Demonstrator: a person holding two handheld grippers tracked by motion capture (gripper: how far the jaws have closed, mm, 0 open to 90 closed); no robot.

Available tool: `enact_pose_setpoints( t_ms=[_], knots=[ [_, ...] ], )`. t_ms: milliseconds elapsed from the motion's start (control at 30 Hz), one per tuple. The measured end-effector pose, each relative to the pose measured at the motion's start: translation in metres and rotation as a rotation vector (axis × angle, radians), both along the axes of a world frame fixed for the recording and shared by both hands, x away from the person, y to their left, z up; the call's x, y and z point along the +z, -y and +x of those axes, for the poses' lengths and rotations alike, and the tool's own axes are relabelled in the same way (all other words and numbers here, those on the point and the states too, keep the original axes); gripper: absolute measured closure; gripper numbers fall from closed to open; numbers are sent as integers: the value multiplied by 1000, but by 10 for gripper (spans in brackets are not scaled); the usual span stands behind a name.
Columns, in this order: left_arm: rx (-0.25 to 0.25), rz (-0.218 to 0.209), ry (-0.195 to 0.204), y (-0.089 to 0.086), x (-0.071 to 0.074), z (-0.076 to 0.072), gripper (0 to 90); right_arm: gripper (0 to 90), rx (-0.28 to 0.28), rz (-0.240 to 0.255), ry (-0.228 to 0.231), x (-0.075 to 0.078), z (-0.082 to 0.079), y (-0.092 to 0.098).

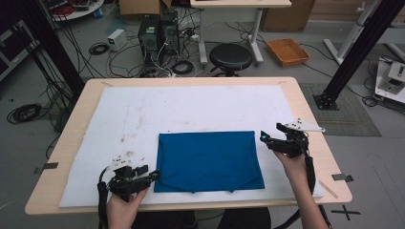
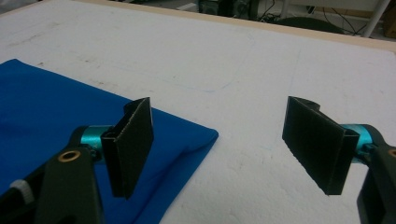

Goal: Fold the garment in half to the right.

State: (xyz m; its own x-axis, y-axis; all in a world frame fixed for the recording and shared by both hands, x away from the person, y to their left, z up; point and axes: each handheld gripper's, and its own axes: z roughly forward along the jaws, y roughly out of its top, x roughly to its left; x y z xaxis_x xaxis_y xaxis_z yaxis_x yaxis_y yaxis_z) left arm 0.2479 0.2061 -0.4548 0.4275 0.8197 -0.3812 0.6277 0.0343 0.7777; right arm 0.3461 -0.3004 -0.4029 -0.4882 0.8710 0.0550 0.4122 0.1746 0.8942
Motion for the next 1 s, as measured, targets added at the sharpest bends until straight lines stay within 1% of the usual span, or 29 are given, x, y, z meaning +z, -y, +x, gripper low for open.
enact_pose_setpoints(
  t_ms=[33, 100, 167, 200, 267, 300, 333, 500, 533, 567, 667, 733, 833, 933, 1000],
  knots=[
    [-4, 0, -11, 1, 0, 1, 407, 247, 0, 1, -1, 0, 0, -1],
    [-4, 19, -25, 4, -1, 2, 431, 247, 6, -3, -4, 0, 0, -4],
    [-5, 4, -45, 8, -3, 1, 434, 247, 14, -5, 0, 0, 0, -8],
    [5, 6, -38, 10, -3, 0, 434, 247, 19, -6, 2, 0, 0, -10],
    [19, 11, -37, 13, -3, -2, 434, 246, 28, -6, 4, 1, 1, -16],
    [21, 4, -41, 14, -3, -2, 434, 246, 33, -6, 4, 1, 1, -18],
    [22, 8, -37, 15, -3, -3, 434, 246, 40, -6, 3, 2, 1, -21],
    [39, 50, -21, 21, -3, -6, 439, 247, 69, -15, 7, 3, 4, -37],
    [48, 59, -21, 22, -3, -7, 451, 247, 77, -18, 6, 4, 4, -41],
    [60, 71, -19, 22, -3, -7, 483, 251, 84, -20, 8, 4, 5, -45],
    [85, 69, -26, 21, -3, -7, 566, 255, 111, -27, 9, 6, 6, -58],
    [99, 76, -27, 20, -3, -7, 616, 258, 127, -28, 6, 7, 7, -67],
    [119, 101, -24, 21, -3, -7, 687, 263, 144, -24, -10, 7, 11, -82],
    [131, 114, -18, 22, -3, -8, 729, 295, 169, -6, -15, 7, 15, -98],
    [132, 122, -18, 22, -3, -8, 741, 297, 189, -16, -29, 7, 18, -112]
  ],
)
